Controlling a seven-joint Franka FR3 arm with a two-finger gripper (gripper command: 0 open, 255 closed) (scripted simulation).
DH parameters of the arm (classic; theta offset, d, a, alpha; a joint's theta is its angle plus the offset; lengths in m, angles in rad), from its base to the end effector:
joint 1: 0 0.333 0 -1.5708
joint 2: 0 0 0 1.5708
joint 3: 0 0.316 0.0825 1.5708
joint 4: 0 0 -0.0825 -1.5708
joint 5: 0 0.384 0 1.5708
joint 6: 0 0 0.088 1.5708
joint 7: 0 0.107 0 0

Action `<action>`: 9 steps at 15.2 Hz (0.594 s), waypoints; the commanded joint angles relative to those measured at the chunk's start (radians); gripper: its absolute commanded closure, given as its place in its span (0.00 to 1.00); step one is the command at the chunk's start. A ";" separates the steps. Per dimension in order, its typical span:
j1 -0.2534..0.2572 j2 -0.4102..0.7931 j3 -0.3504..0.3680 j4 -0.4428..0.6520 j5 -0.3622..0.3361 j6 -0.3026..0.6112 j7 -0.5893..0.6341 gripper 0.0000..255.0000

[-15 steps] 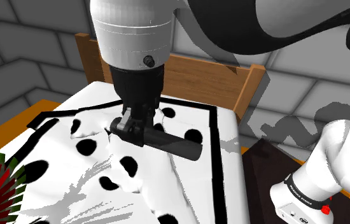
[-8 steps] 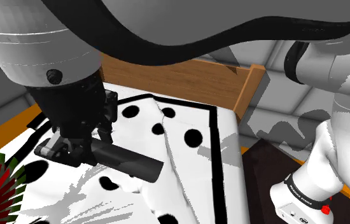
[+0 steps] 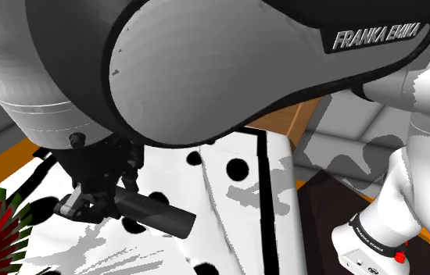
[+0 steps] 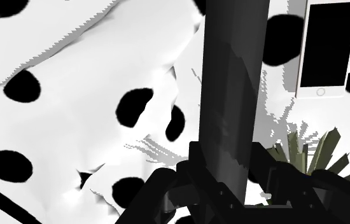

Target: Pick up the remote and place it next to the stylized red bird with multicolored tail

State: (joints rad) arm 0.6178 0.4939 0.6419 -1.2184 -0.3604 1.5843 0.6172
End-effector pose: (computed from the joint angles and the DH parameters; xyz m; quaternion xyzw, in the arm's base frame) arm 0.3341 0.5919 0.5287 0.9544 0.2956 0.0168 0.0374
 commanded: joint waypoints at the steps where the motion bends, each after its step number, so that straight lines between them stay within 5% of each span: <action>1: -0.010 -0.007 0.001 -0.040 0.003 0.032 0.004 1.00; 9: -0.034 -0.012 -0.001 -0.158 0.001 0.142 0.020 1.00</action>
State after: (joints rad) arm 0.5873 0.4818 0.6411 -1.3625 -0.3583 1.7118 0.6354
